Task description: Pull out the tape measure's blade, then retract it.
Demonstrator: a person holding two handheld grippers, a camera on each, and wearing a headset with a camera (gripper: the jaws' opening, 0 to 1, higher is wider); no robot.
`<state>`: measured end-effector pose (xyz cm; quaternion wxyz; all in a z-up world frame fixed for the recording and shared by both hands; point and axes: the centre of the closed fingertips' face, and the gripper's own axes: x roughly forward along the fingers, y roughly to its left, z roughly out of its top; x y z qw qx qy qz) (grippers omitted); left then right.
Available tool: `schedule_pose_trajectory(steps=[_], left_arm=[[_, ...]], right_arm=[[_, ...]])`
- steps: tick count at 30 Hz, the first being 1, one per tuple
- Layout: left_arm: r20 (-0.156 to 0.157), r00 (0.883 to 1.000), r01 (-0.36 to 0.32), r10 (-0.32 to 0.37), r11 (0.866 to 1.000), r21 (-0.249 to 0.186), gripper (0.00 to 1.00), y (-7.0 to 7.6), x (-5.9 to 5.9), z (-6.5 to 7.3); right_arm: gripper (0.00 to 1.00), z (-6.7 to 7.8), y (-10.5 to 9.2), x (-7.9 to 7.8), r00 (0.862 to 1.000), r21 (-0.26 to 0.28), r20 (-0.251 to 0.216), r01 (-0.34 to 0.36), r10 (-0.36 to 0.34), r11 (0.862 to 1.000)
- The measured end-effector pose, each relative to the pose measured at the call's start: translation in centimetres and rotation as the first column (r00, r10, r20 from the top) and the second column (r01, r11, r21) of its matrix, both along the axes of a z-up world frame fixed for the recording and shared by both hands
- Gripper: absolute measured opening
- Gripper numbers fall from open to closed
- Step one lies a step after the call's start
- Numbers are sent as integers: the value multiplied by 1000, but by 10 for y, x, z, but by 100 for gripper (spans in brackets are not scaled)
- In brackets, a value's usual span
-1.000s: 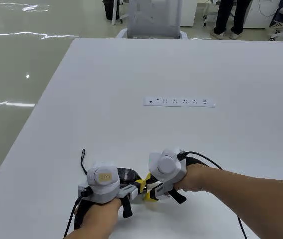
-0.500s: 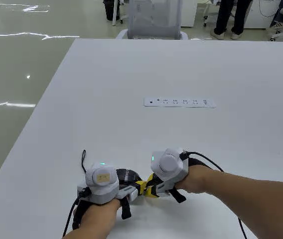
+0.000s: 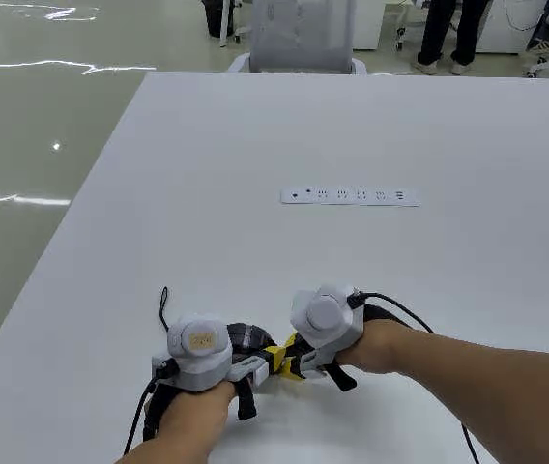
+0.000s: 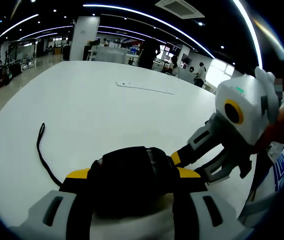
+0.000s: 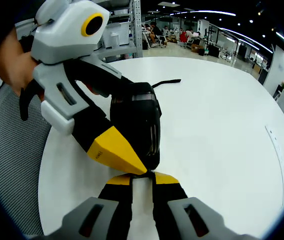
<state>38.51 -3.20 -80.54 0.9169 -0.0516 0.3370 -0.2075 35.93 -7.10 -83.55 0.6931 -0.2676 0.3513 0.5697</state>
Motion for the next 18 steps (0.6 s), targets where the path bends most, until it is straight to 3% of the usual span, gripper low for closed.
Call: schedule_pose_trajectory(steps=[13, 18], left_arm=[[0, 1000, -4, 4, 1000, -1, 62, 0, 0, 0], [5, 999, 34, -34, 999, 18, 63, -1, -2, 1]], right_arm=[[15, 0, 1, -1, 1000, 5, 17, 0, 0, 1000], [18, 0, 1, -5, 1000, 5, 26, 17, -17, 1000]])
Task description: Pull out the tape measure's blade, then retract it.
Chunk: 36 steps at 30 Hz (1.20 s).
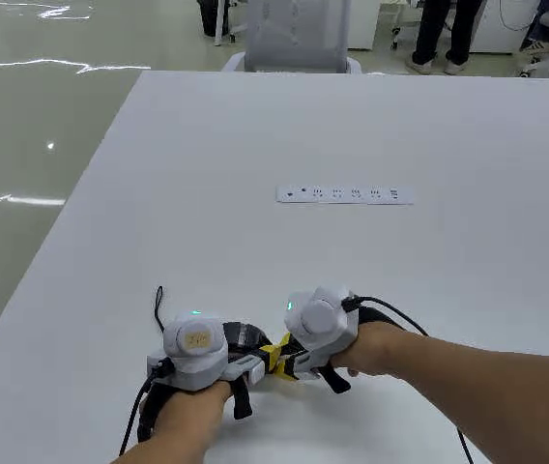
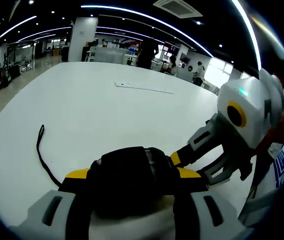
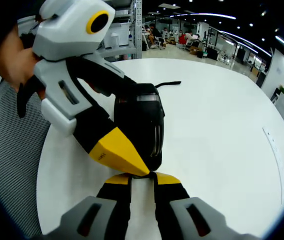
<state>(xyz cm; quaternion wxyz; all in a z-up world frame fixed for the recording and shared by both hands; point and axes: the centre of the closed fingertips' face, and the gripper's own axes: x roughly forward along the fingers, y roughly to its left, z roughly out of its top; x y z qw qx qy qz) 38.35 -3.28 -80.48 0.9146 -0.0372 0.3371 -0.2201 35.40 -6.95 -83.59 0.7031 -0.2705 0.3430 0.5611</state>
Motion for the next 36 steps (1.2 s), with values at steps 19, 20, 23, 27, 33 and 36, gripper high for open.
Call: schedule_pose_trajectory(steps=[19, 20, 23, 27, 33, 36], left_arm=[[43, 988, 153, -150, 986, -68, 96, 24, -9, 25], [25, 987, 158, -156, 982, -100, 96, 25, -15, 26], [79, 985, 164, -156, 981, -103, 97, 35, -18, 37], [104, 974, 210, -201, 975, -79, 99, 45, -28, 41], [113, 968, 230, -226, 973, -22, 99, 69, -40, 39], [115, 966, 233, -231, 973, 1, 99, 82, -46, 38]], right_arm=[[60, 21, -45, -14, 977, 75, 23, 212, -214, 974], [63, 23, -51, -15, 970, 89, 10, 240, -241, 967], [68, 25, -70, -22, 962, 90, 11, 271, -273, 958], [76, 32, -96, -32, 944, 107, 15, 326, -330, 939], [88, 45, -129, -47, 915, 158, 23, 395, -403, 905], [92, 52, -145, -51, 884, 194, 24, 454, -467, 869]])
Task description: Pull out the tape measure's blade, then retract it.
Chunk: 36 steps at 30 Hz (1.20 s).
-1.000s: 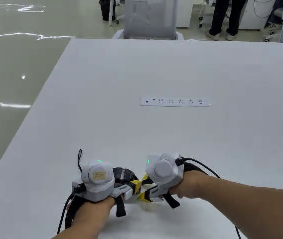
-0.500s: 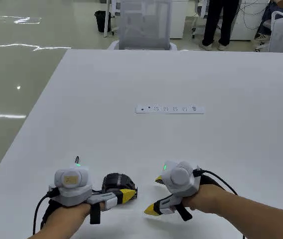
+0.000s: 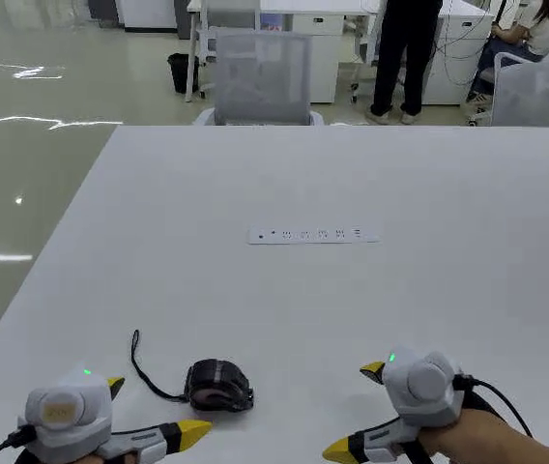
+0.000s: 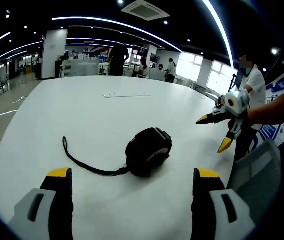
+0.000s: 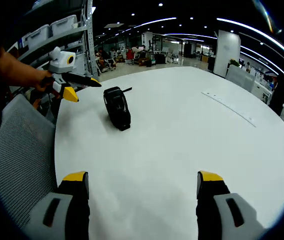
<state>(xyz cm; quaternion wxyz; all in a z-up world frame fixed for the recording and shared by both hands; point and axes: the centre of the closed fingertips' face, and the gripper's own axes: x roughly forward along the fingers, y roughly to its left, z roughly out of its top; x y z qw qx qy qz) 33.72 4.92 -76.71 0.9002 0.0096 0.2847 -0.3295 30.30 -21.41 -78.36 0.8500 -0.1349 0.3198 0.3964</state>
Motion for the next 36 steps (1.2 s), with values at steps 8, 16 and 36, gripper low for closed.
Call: schedule_pose_trajectory(steps=[8, 16, 36], left_arm=[[21, 1000, 12, -12, 1000, -24, 99, 25, -19, 7], [37, 999, 21, -20, 1000, -13, 99, 40, -30, 12], [42, 999, -1, 2, 999, -35, 99, 57, -35, 17]], right_arm=[[97, 9, -37, -18, 993, 62, 11, 117, -118, 991], [100, 23, -75, -32, 973, 88, 68, 214, -221, 973], [100, 20, -122, -58, 950, 62, 36, 307, -310, 950]])
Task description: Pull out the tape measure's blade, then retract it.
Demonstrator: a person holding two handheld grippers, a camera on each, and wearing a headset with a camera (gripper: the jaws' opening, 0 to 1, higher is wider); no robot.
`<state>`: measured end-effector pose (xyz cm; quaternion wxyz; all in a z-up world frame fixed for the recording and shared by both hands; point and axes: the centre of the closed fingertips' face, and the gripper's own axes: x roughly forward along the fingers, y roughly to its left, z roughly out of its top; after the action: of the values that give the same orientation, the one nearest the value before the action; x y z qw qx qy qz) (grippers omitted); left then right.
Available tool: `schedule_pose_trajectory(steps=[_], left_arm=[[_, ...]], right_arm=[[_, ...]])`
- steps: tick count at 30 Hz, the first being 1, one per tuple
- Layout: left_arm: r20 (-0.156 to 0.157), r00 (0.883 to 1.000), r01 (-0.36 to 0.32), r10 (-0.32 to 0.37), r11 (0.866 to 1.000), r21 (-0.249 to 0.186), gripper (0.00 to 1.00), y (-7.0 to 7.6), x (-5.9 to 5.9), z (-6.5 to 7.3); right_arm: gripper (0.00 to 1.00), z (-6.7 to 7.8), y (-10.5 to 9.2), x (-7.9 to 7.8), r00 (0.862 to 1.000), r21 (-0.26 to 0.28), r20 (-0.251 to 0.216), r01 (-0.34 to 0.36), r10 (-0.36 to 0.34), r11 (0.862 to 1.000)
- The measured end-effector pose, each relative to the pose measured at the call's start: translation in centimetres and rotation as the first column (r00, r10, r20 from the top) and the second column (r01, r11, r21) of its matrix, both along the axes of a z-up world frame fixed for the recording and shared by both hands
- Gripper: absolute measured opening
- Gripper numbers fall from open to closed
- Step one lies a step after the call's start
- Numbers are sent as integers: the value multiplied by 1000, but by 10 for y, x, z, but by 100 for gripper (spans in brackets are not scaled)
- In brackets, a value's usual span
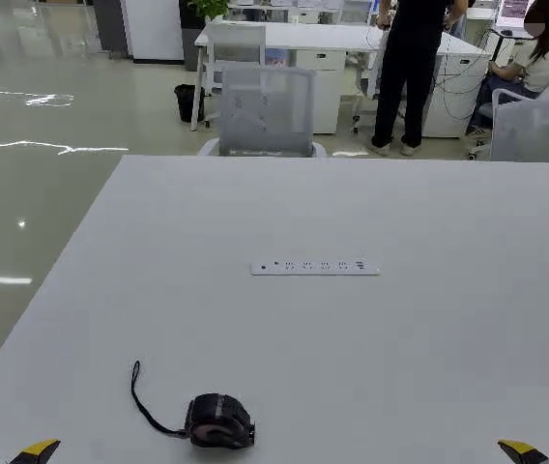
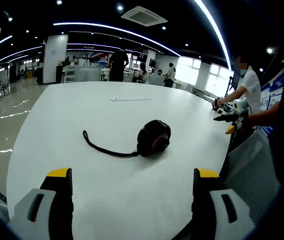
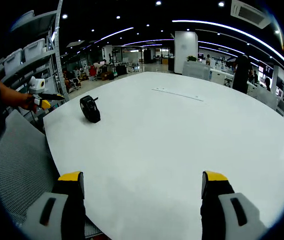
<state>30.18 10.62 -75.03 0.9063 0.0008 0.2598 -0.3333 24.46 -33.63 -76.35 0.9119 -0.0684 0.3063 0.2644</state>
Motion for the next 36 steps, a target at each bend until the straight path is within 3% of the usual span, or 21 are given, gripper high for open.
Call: schedule_pose_trajectory(steps=[5, 7, 12, 21, 36], left_arm=[[-4, 1000, 14, -14, 1000, 26, 99, 6, 2, -3], [-13, 1000, 9, -9, 1000, 5, 99, 6, 3, -1], [6, 1000, -7, 7, 1000, -2, 99, 10, 9, 5], [-25, 1000, -6, 6, 1000, 9, 99, 11, 4, 3], [-14, 1000, -9, 9, 1000, 3, 99, 9, 2, 6]], right_arm=[[100, 4, -6, 1, 1000, 5, 9, 9, -9, 1000], [100, 5, -4, 0, 1000, 15, 2, 7, -7, 1000], [100, 1, -2, -7, 1000, 4, -17, -1, 1, 1000], [100, 1, -4, -9, 1000, 7, -15, 8, -8, 1000], [100, -2, 0, -11, 1000, 6, -20, -11, 11, 1000]])
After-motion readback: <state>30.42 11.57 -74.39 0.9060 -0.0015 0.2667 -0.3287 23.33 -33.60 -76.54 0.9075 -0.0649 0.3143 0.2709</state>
